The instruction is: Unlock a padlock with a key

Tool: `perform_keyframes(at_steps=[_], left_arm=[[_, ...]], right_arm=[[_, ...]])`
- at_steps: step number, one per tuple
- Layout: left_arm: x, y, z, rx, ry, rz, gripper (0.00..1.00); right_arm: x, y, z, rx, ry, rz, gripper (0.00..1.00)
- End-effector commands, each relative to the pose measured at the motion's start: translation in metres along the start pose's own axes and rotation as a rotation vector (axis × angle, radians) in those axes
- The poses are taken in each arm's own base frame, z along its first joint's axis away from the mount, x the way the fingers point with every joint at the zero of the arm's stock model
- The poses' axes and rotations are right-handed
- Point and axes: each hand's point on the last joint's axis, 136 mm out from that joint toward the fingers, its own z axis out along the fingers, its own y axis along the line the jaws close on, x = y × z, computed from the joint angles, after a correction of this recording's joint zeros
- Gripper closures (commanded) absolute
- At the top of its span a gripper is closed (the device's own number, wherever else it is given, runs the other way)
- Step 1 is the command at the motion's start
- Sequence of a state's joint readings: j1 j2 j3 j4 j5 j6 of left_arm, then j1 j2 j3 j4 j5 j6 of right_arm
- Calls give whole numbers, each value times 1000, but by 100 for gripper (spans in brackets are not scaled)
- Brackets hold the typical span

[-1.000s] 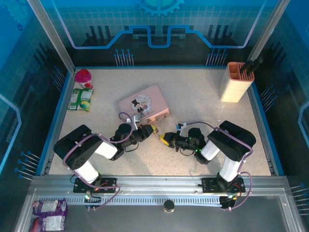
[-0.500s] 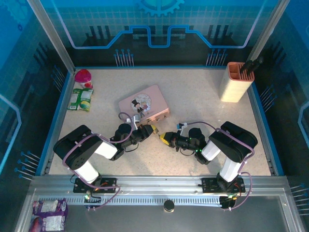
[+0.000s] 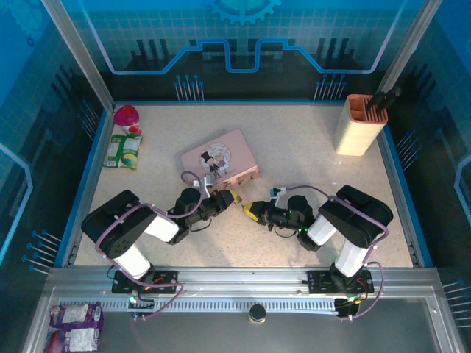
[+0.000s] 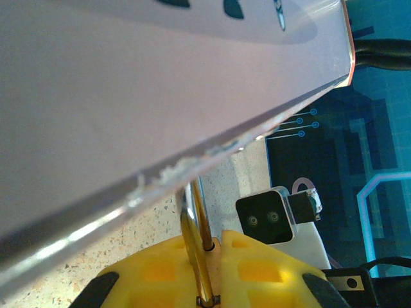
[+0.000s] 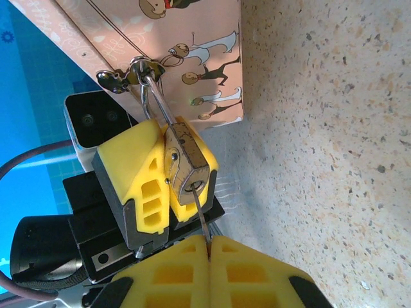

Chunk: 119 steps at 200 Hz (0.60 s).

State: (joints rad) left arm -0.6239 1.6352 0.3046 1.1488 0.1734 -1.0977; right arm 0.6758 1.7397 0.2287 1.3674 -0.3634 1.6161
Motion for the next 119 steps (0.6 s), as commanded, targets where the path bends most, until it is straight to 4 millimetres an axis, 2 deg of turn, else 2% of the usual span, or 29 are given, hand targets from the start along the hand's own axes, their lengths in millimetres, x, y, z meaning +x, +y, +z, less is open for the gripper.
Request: perform_keyframes(at_steps=[1,63,119], left_arm=[[-6,-54,-4,184,-8,51,100],[-2,-62,-12,189,2,61,100],[1,-65,-12,191,8,75,100]], right_arm=[[-1,16,1,-57,-20,-33,100],[-4,17,6,-60,-25,-33,100],[-3,35,10,-98,-16,-47,100]])
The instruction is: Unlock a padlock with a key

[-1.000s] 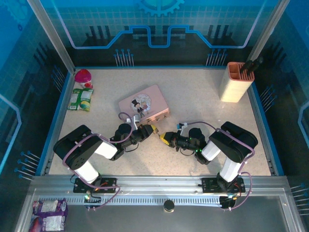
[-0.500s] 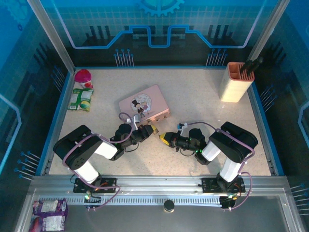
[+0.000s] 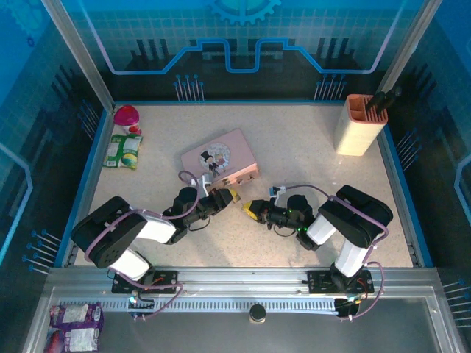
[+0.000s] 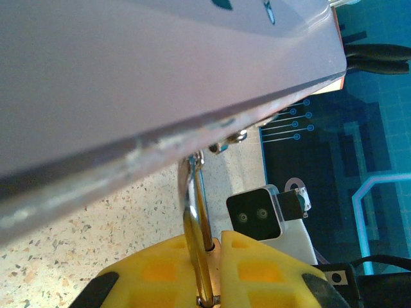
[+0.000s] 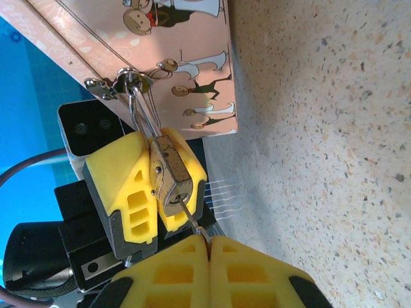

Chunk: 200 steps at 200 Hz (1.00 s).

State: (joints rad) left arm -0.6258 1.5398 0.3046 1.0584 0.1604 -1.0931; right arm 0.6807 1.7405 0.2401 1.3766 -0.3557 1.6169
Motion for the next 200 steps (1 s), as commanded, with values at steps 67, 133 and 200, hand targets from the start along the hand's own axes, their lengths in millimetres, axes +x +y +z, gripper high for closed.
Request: perform_keyframes(at_steps=[67,133,200], left_arm=[[9,-53,-2,192,30,66,100],[13,-53,-2,190,44,65,100],[17,-56,-5,190,51,78,100]], right_arm=[[-1,37,9,-91,-12,-53,100],[-7,38,9,-109,-26,-38,100],[-10,40,12,-97,-29,-53,100]])
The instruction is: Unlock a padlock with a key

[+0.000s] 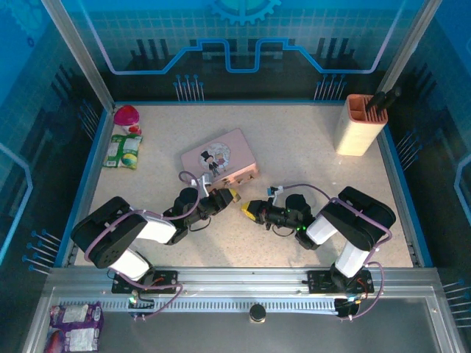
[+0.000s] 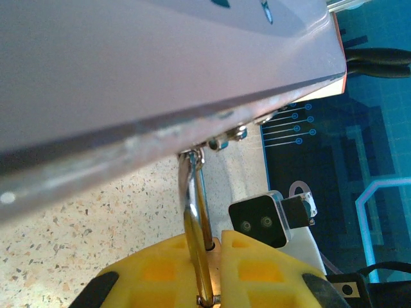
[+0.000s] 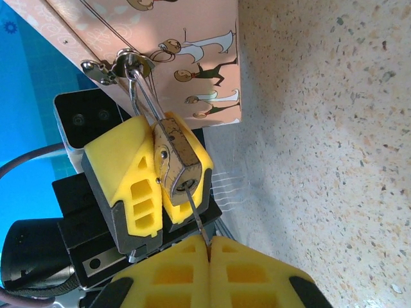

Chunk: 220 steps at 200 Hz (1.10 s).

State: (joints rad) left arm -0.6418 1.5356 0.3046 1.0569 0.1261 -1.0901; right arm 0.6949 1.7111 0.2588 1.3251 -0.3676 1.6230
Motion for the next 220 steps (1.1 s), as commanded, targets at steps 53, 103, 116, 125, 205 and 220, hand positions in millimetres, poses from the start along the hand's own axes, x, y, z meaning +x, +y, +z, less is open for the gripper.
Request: perform_keyframes(at_steps=[53,103,116,125,205,220], left_arm=[[25,-54,-12,180,102,60,100],[24,-56,-14,177,93,81,100],[23,-58,-13,182,93,81,100],[23,-59,-12,185,94,82,100],[30,-63,-11,200,118,78,100],[32,-65,-10,203,123,80,100]], right_arm=[[-27,39,6,-124,-75,-54,100],[-25,35,7,-111,-73,-50,100],[-22,35,9,-110,-61,-52,100],[-23,35,9,-110,-64,-52,100],[-23,37,11,-122,-56,-46,100],[-24,40,11,-129,-57,-52,100]])
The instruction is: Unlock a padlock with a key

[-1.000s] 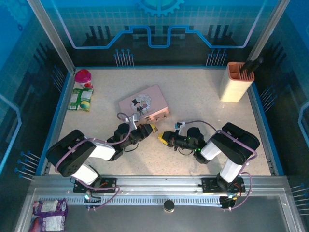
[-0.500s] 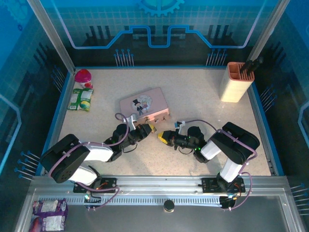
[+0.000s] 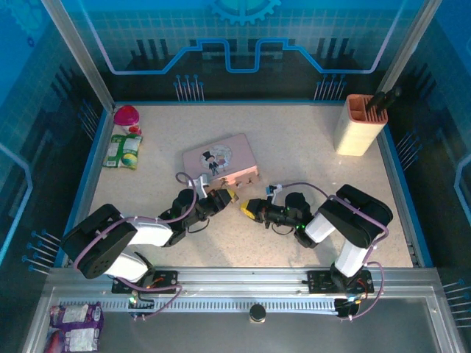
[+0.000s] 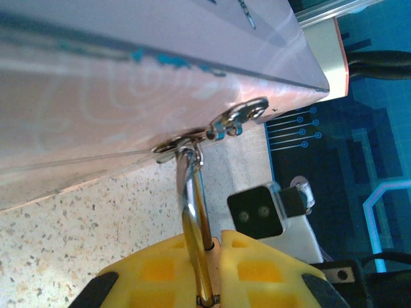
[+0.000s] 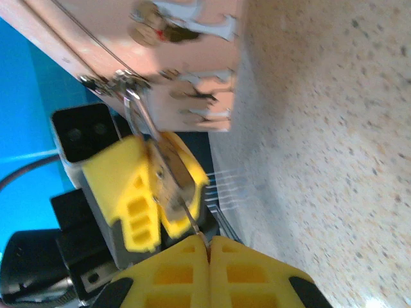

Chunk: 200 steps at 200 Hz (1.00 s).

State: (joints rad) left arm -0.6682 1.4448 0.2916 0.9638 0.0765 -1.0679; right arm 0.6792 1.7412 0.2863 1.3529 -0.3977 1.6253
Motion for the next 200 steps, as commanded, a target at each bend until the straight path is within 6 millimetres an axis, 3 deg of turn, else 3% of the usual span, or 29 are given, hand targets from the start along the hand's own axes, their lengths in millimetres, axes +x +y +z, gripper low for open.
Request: perform_keyframes(at_steps=[1,114,151,184,200], left_arm=[[29,-61,-4,229,136,54,100],[30,-58,-3,193,128,66,100],[24,-45,-1,88,101,71,100],[16,-37,1,7,79,73,100],[14,-36,1,-13,70,71,100]], right_arm=[[-21,34,6,-104,-73,-48,100],[-25,28,1,-69,-89,-71,100],[-24,8,-11,48,-97,-115,64],[-21,-5,-31,204,-102,-212,47],[-19,-9,-44,315,-102,-302,46]])
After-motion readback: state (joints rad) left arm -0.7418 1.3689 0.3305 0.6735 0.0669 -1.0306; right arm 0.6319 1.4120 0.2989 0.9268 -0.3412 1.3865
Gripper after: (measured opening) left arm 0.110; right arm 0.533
